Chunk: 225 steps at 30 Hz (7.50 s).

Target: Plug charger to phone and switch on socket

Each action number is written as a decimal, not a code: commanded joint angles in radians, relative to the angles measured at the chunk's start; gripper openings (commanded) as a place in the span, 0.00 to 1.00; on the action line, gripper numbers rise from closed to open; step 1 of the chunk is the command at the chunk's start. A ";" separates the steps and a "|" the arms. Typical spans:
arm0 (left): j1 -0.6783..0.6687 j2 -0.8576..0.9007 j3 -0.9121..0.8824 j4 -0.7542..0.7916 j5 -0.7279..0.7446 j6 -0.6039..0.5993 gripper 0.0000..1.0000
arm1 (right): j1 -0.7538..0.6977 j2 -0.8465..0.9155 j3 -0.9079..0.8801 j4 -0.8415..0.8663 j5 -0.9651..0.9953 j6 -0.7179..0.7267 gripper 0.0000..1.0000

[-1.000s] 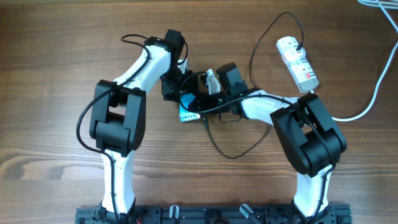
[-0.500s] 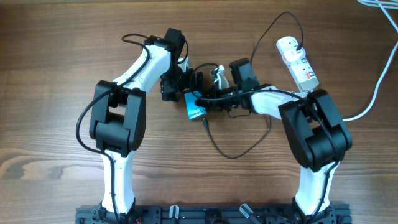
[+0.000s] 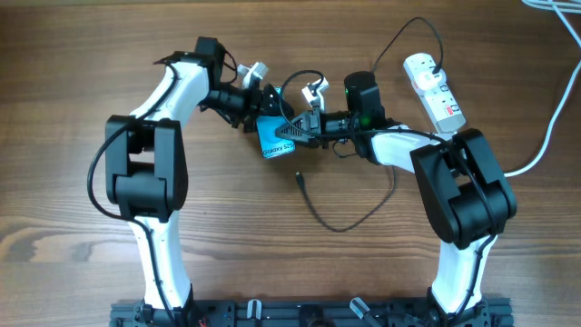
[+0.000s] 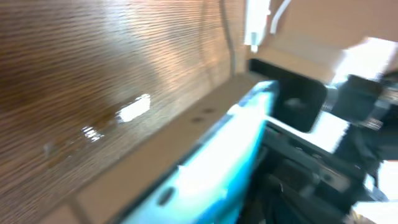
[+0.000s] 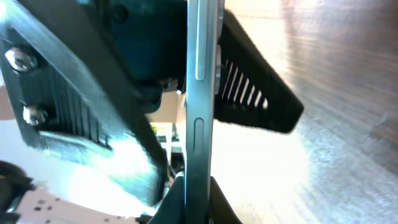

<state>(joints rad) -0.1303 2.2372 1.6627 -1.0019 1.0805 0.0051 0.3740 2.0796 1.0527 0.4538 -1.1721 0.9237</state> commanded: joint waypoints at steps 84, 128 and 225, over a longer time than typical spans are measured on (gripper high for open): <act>0.080 -0.033 -0.007 -0.136 0.497 0.358 0.24 | 0.027 0.011 0.013 0.132 -0.080 0.203 0.04; -0.029 -0.033 -0.007 -0.149 -0.942 -0.309 0.04 | -0.092 0.011 0.013 -0.505 0.140 -0.447 0.76; 0.167 -0.261 -0.400 0.386 0.336 0.067 0.04 | 0.139 -0.473 0.018 -1.229 1.005 -0.679 0.77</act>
<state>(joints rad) 0.0330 1.9804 1.2682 -0.6239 1.3479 0.0040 0.5087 1.5787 1.0702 -0.7811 -0.2195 0.2333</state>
